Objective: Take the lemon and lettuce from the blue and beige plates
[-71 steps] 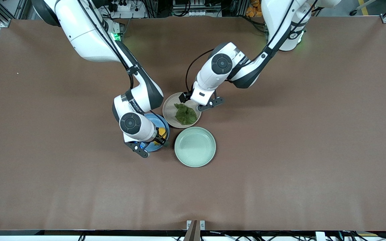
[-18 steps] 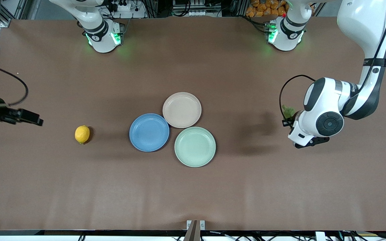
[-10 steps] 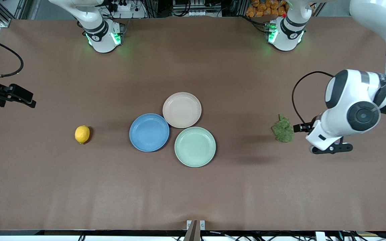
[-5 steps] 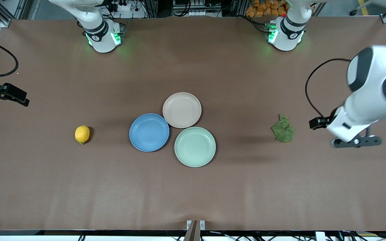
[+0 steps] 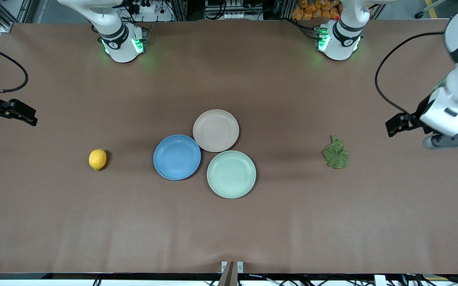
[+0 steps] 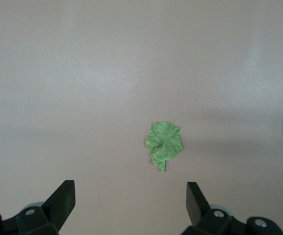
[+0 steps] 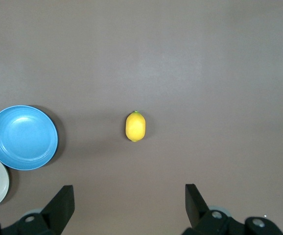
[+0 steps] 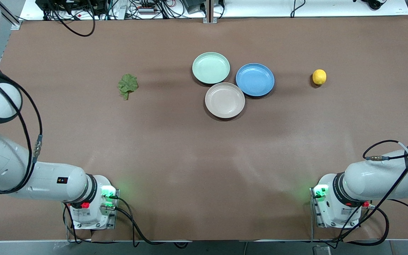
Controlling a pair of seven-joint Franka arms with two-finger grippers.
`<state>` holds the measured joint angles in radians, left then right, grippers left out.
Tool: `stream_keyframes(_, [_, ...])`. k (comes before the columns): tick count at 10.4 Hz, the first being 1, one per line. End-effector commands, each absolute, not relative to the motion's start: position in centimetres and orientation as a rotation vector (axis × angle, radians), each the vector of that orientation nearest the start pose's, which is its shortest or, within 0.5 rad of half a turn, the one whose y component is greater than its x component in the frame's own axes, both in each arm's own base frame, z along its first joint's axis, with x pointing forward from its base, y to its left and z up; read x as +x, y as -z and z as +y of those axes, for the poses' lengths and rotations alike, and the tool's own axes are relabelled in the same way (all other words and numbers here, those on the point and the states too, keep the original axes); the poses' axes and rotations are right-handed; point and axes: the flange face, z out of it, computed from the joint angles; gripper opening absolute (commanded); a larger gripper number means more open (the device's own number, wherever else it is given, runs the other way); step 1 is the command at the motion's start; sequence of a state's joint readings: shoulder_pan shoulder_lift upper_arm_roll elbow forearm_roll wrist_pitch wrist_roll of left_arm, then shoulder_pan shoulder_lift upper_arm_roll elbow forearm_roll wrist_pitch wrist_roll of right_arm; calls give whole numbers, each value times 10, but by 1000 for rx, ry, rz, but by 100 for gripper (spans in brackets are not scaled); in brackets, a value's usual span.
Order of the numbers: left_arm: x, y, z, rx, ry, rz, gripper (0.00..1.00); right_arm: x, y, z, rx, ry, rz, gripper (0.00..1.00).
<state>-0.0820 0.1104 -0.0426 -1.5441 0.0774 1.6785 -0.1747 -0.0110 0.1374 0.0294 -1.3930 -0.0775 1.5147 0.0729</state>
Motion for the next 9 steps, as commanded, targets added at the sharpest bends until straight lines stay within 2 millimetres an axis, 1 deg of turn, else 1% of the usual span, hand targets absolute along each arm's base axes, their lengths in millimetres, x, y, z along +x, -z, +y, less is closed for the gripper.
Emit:
stream_keyframes(1, [574, -605, -56, -3118, 43, -55, 100, 582, -628, -7, -3178, -12, 142, 100])
stream_keyframes(2, [567, -614, -54, -3123, 54, -56, 100, 581, -624, -14, -3154, -26, 166, 100])
stream_keyframes(3, [562, -619, -50, -3123, 58, -54, 100, 580, -625, -16, -3152, -26, 170, 100])
stream_keyframes(5, [555, -621, -44, -3125, 41, -66, 100, 576, -624, -16, -3151, -21, 170, 100])
stream_keyframes(6, [549, -627, -44, -3125, 56, -66, 100, 575, -620, -18, -3151, -7, 172, 100])
stream_keyframes(8, [547, -633, -45, -3118, 76, -52, 100, 571, -619, -18, -3151, -11, 174, 100])
stream_keyframes(9, [547, -635, -45, -3111, 81, -7, 100, 572, -618, -20, -3151, -12, 177, 100])
